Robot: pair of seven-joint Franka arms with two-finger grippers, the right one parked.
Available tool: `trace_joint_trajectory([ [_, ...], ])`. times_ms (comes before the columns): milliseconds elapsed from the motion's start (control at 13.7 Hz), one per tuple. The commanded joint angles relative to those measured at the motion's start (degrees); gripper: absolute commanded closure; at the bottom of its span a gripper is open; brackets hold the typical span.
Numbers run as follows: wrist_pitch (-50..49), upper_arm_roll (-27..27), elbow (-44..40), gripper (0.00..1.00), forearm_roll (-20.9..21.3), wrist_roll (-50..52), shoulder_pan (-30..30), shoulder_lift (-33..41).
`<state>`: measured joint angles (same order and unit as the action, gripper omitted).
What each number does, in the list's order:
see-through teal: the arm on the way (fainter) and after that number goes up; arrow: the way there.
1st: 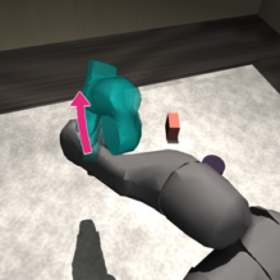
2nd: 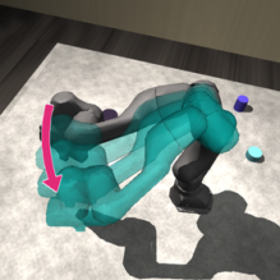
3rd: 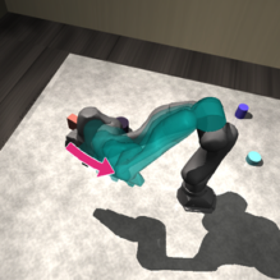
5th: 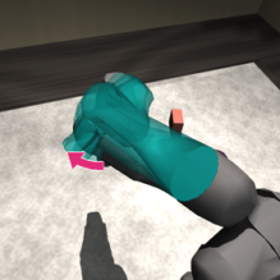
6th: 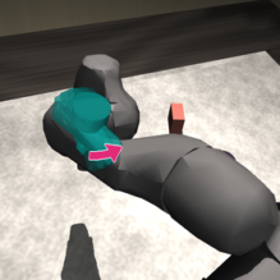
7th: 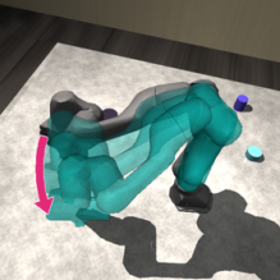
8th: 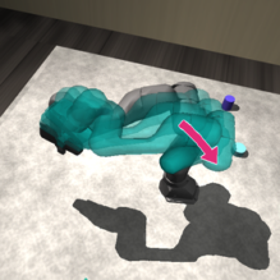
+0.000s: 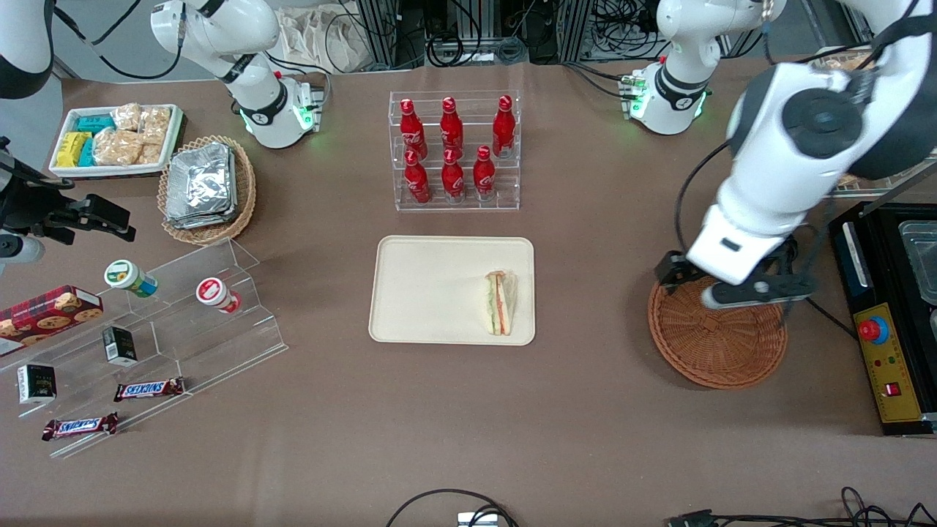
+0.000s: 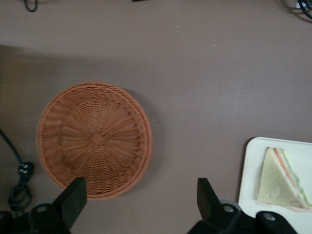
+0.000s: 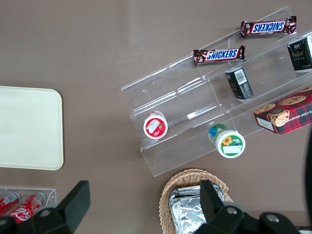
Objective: Place sandwich from basket to tray
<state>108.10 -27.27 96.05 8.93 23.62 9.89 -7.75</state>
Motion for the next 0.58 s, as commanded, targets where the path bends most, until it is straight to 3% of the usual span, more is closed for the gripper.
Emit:
trace_joint_trajectory([
  [0, -1.31, 11.13, 5.55, 0.0, -5.23, -7.85, -5.46, 8.25],
  [292, -10.18, 21.62, 3.54, 0.0, -7.53, -14.74, -10.58, 10.91],
  [510, -14.41, 22.87, 0.81, 0.0, -7.53, -16.85, -10.94, 10.47],
])
